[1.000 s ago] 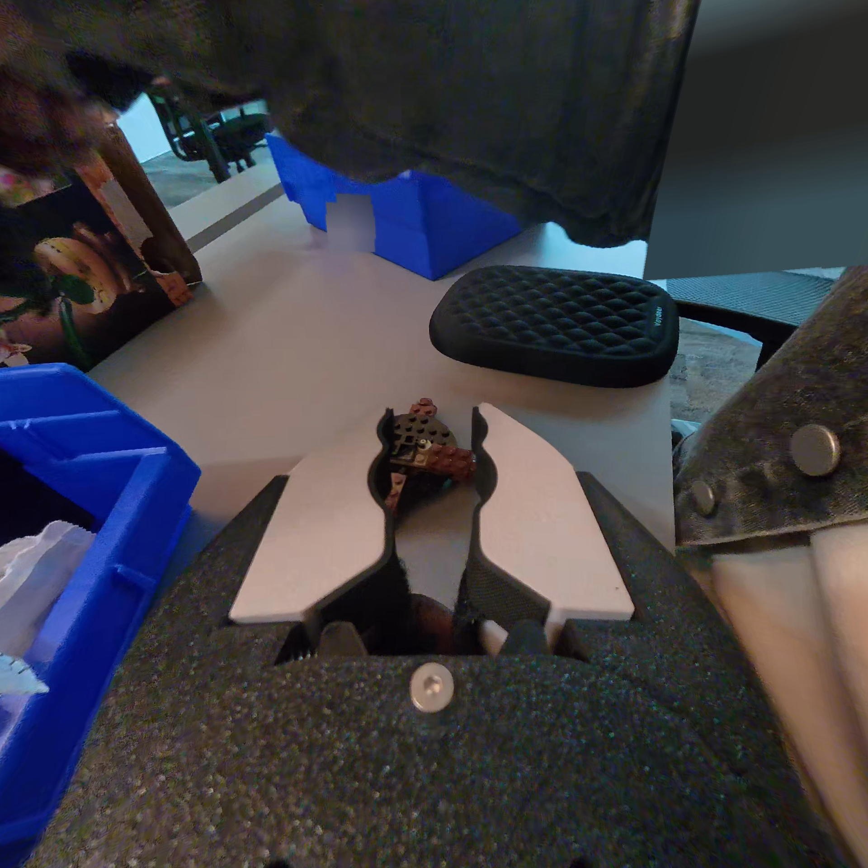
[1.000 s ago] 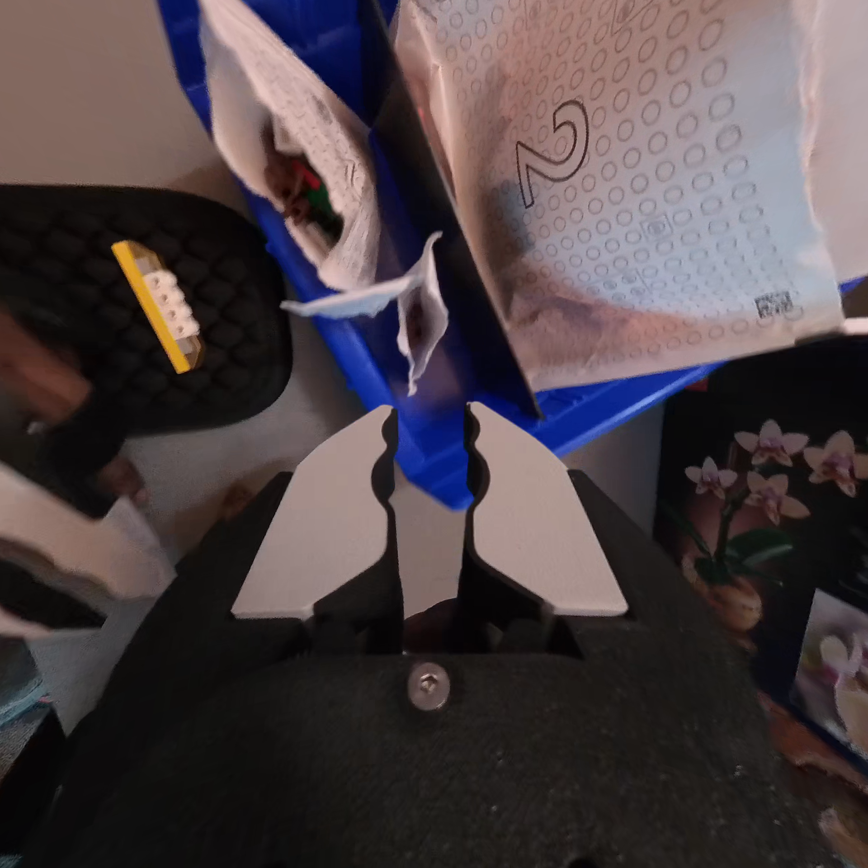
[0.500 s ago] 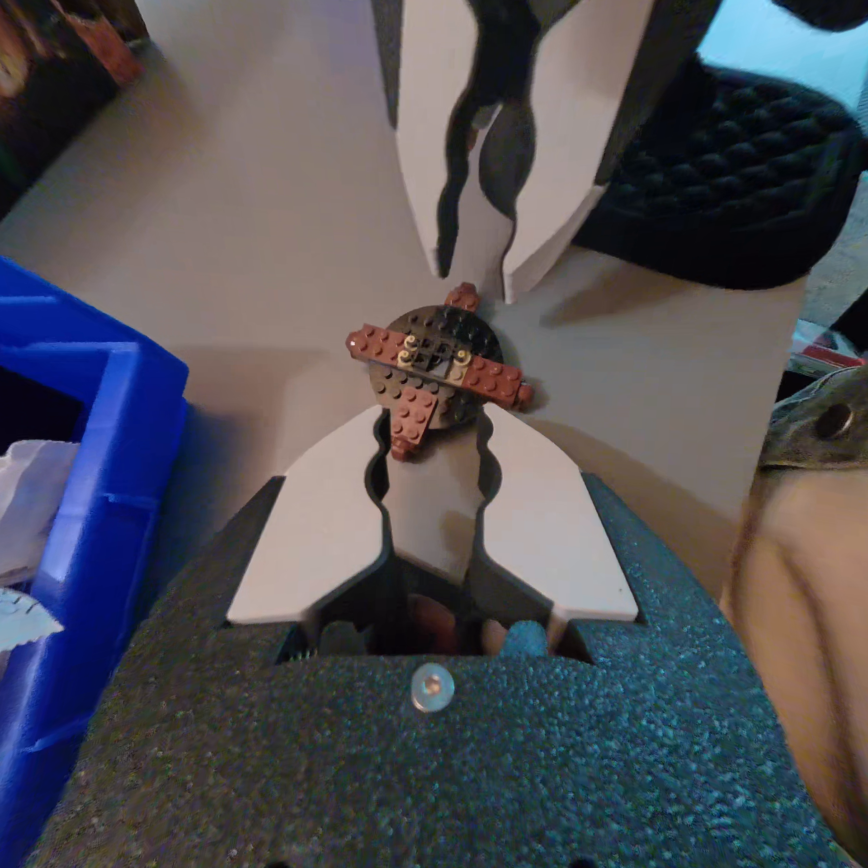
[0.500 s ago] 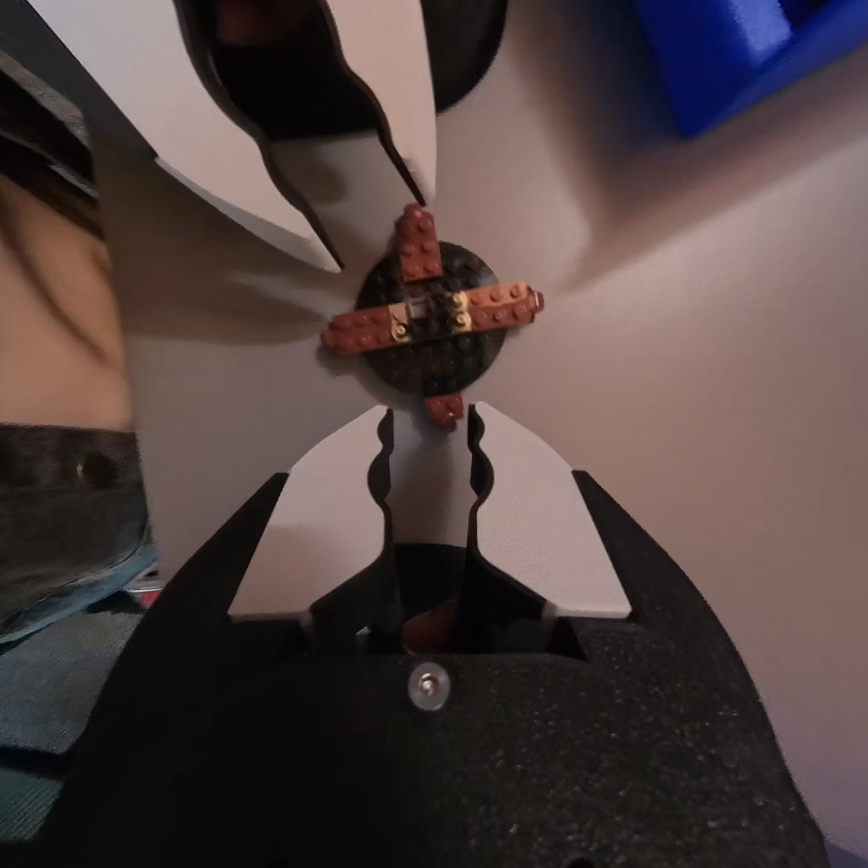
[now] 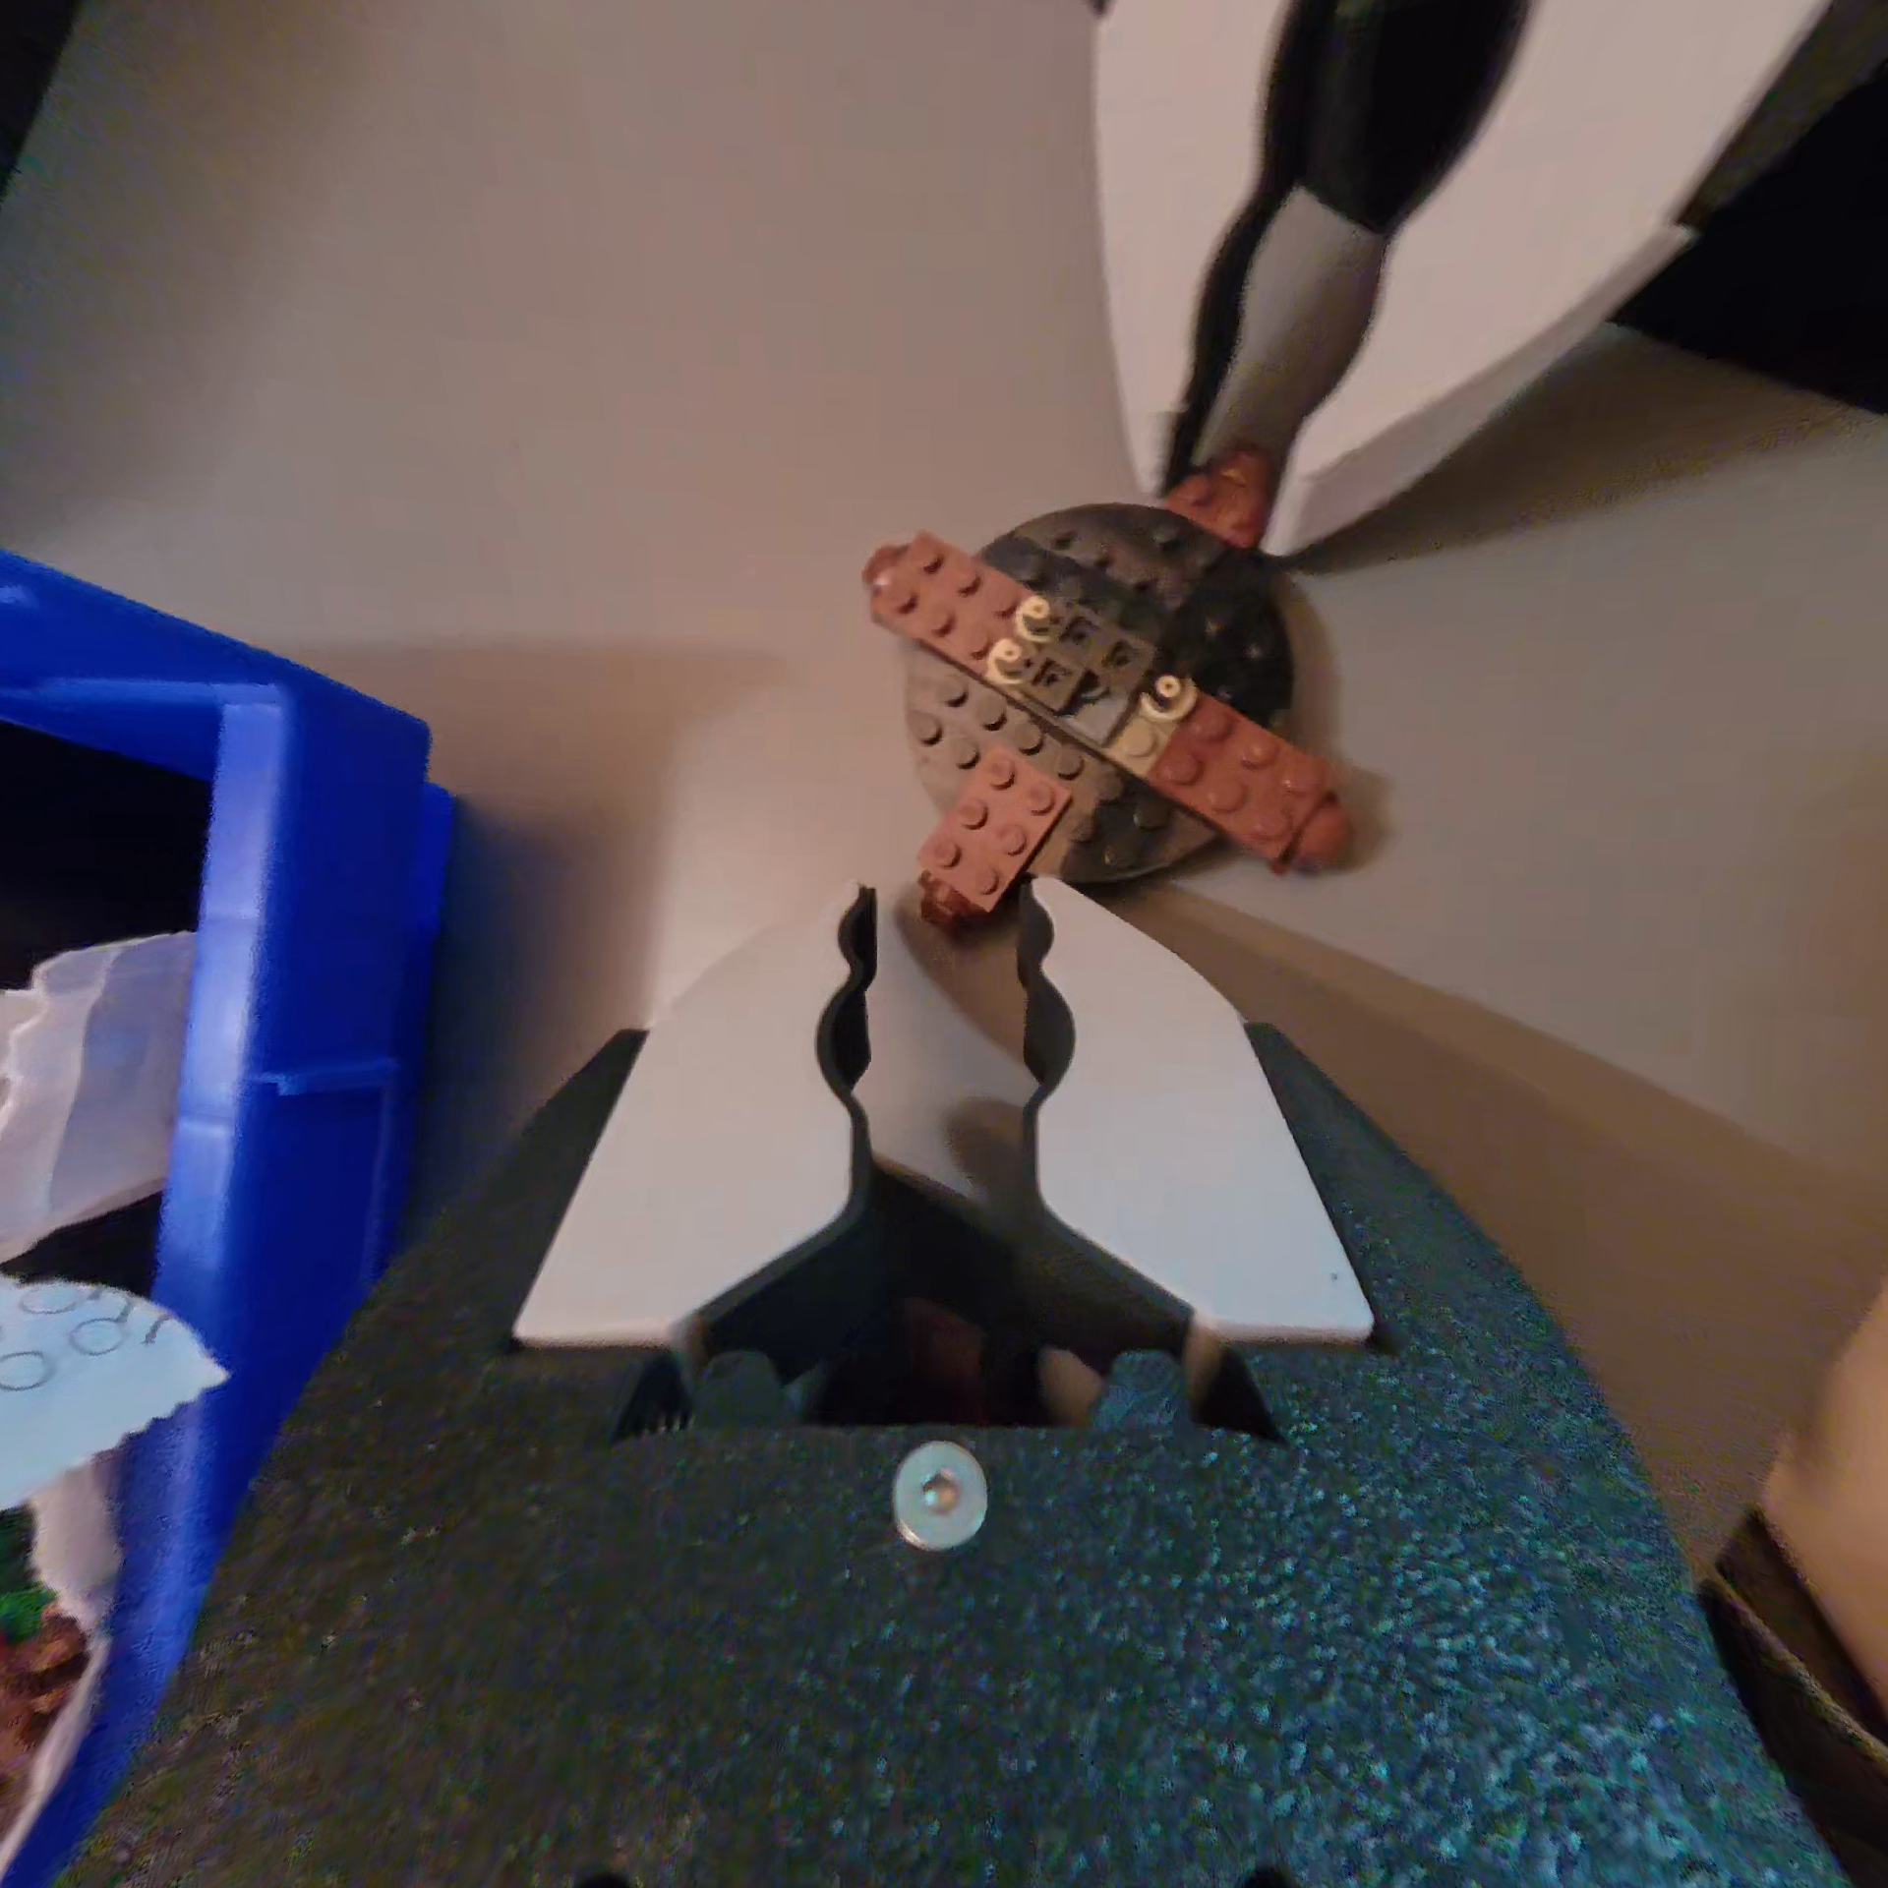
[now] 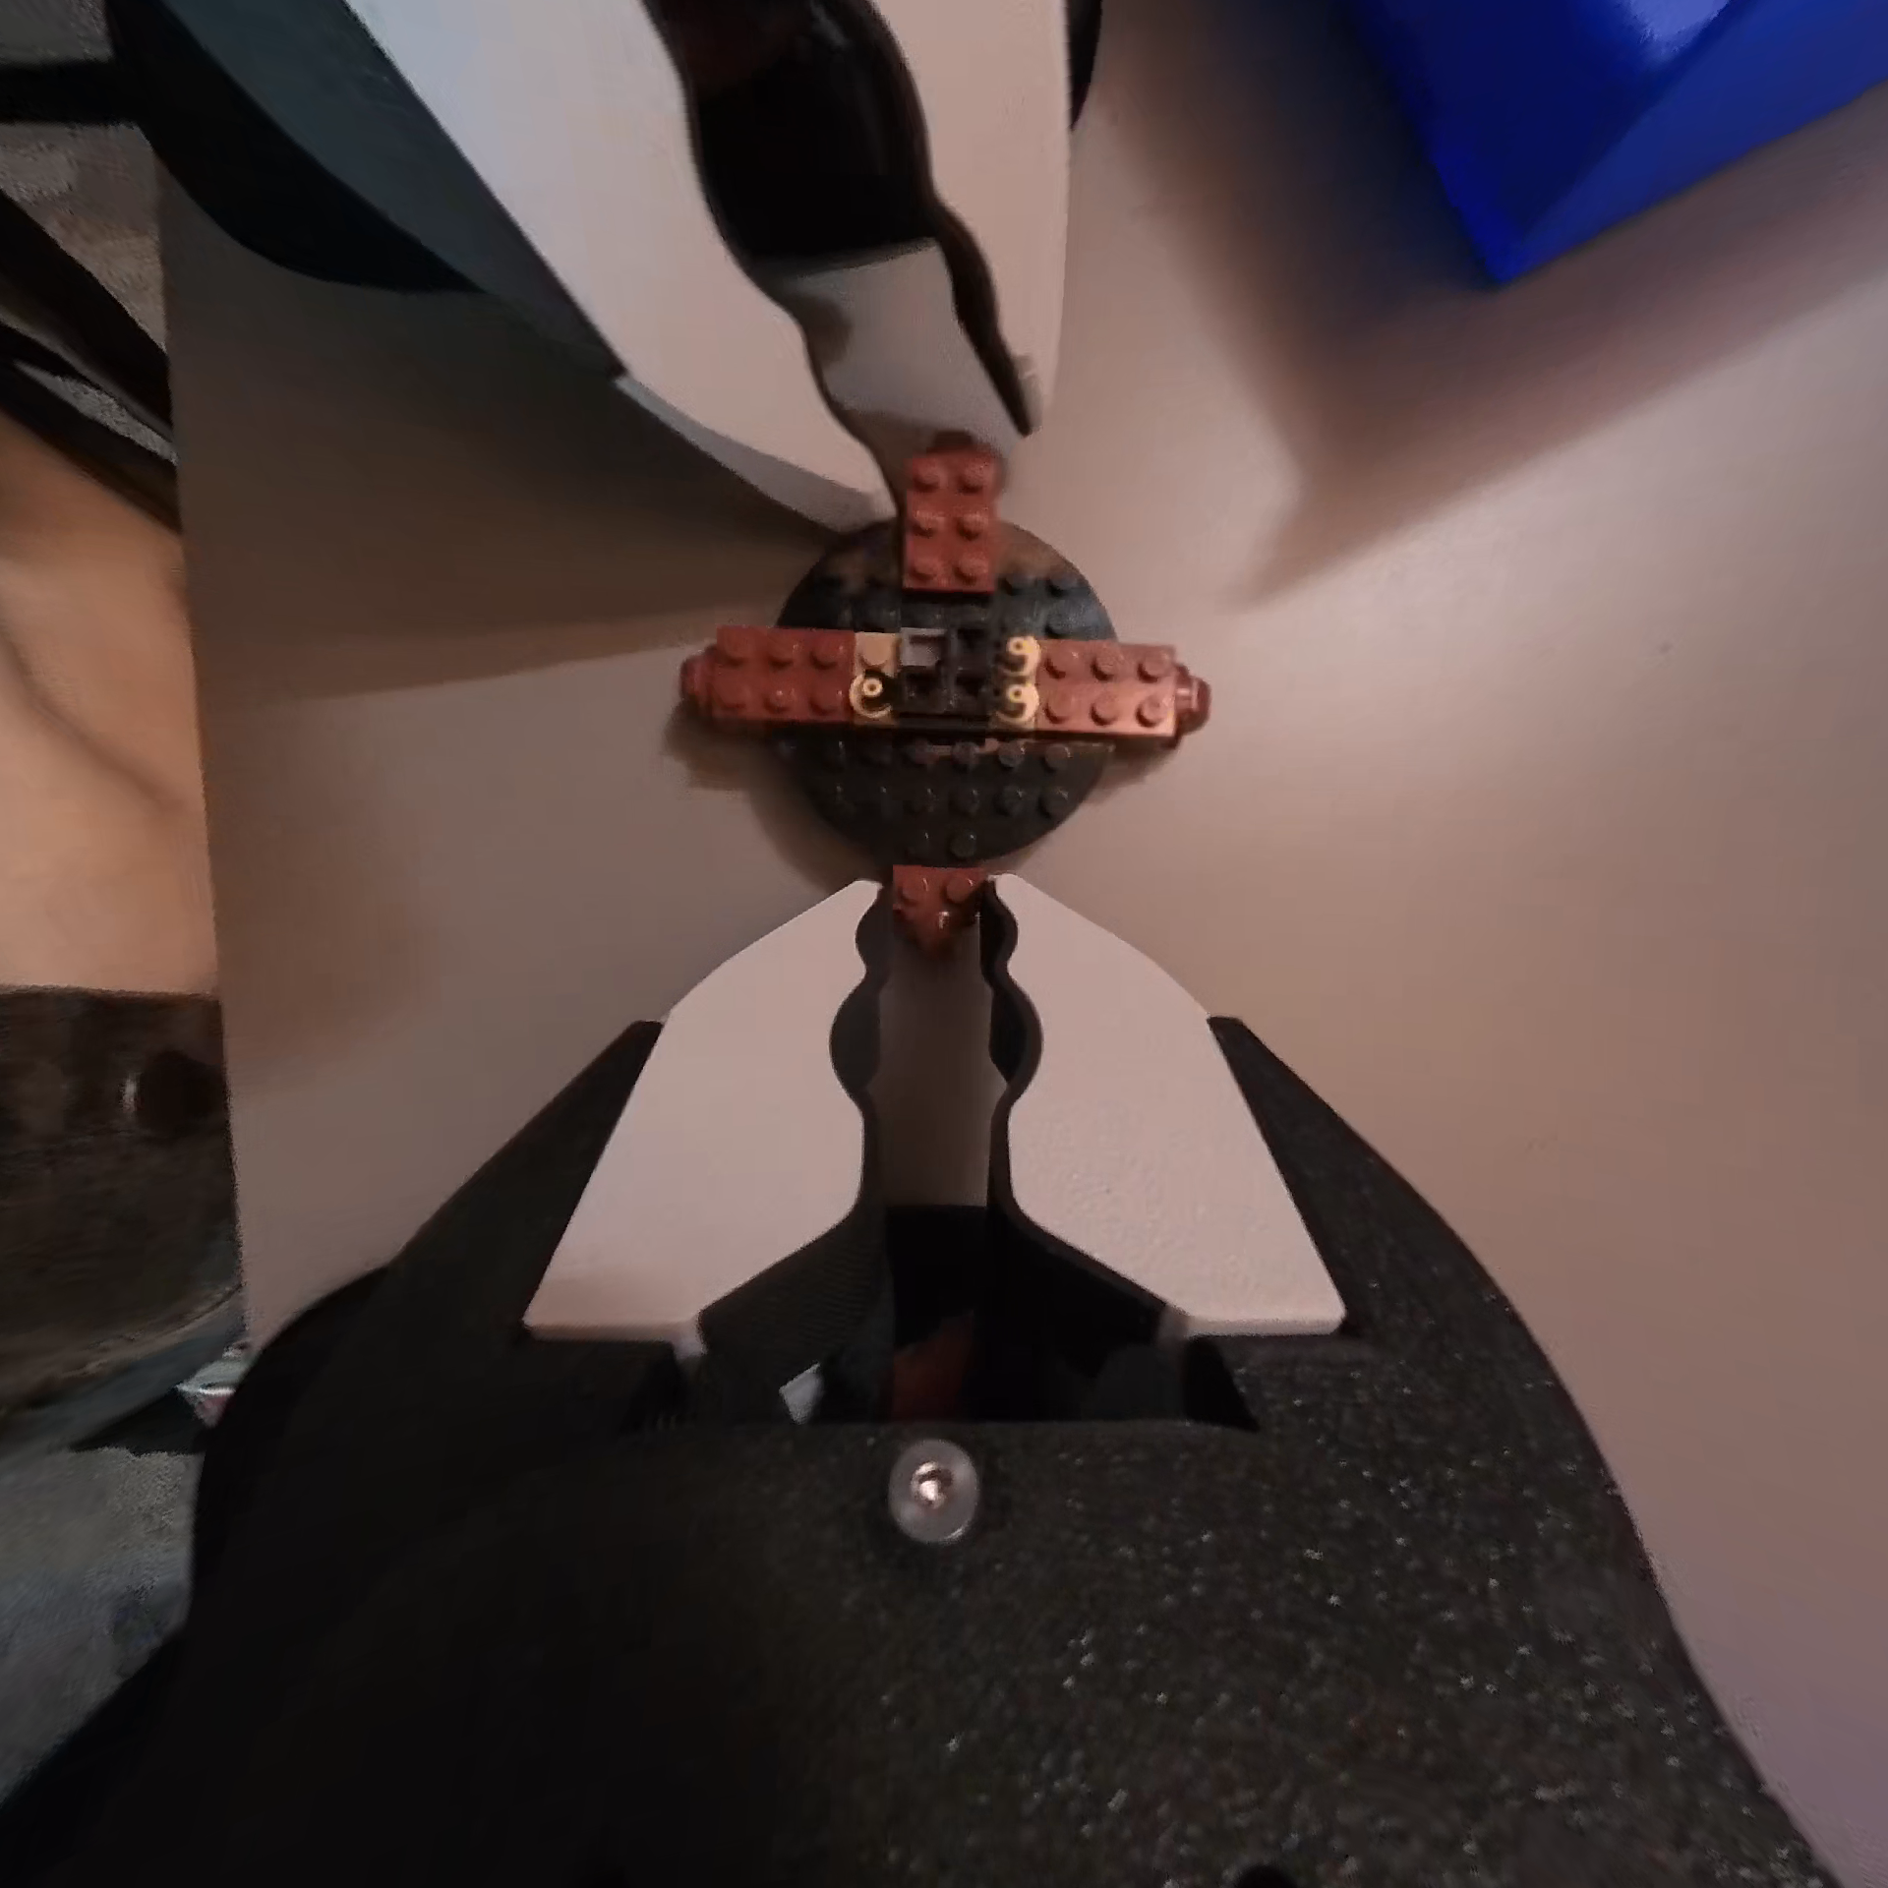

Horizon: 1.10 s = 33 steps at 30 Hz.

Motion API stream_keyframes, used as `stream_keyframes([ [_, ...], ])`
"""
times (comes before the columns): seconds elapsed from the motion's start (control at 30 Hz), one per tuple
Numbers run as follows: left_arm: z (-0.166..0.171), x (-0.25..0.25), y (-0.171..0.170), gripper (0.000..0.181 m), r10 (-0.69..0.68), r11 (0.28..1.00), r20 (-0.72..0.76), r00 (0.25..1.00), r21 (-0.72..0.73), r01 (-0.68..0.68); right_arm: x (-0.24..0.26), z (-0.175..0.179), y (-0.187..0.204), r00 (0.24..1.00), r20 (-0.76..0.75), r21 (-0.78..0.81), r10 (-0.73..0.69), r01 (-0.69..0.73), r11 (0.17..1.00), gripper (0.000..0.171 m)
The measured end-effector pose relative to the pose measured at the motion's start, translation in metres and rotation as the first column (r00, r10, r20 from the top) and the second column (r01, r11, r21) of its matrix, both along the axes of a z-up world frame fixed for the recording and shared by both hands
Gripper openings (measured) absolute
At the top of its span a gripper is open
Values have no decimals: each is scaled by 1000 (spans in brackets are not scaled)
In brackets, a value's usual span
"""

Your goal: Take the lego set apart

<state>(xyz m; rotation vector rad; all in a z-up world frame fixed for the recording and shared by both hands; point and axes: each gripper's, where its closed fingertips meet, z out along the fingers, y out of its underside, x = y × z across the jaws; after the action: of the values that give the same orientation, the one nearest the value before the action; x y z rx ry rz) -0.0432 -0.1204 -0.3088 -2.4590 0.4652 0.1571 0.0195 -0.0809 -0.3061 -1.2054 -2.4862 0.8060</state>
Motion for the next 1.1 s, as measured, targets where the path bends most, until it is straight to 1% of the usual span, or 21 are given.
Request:
stream_keyframes([
  [0.1, 0, 0, 4, 26, -15, 1000, -18, 1000, -5, 15, 5, 0, -1, 999, -18, 13, -52, 52, 999, 16],
  [0.23, 0, 3, 7, 25, -24, 1000, -25, 999, -5, 23, 9, 0, -1, 996, -37, 19, -76, 76, 997, 16],
  [0.37, 1, 3, 7, 26, -23, 1000, -37, 999, -4, 23, 10, -1, 0, 995, -23, 26, -101, 102, 995, 16],
  [0.57, 1, 2, 9, 25, -24, 1000, -40, 999, 1, 24, 12, -5, -3, 976, 2, 54, -217, 217, 975, 16],
  [0.7, 1, 0, 12, 25, -30, 1000, -57, 998, 4, 30, 18, -5, -16, 967, 37, 4, -253, 253, 967, 18],
  [0.83, 4, -2, 10, 26, -24, 1000, -57, 998, 14, 25, 26, -3, -22, 972, 65, -18, -224, 225, 974, 18],
  [0.93, 11, -3, 2, 27, -5, 1000, -61, 998, 26, 7, 28, 5, -9, 982, 48, -12, -180, 181, 983, 20],
  [1.0, 13, -7, -5, 28, 14, 1000, -102, 995, 12, -12, 24, 15, 3, 984, 31, -37, -178, 179, 983, 25],
  [1.03, 13, -6, -8, 30, 11, 1000, -111, 994, 2, -10, 21, 20, 6, 986, 27, -60, -167, 169, 984, 30],
  [1.1, 13, 0, -11, 32, 4, 1000, -84, 996, -8, -5, 15, 28, 7, 993, 3, -97, -116, 116, 989, 36],
])
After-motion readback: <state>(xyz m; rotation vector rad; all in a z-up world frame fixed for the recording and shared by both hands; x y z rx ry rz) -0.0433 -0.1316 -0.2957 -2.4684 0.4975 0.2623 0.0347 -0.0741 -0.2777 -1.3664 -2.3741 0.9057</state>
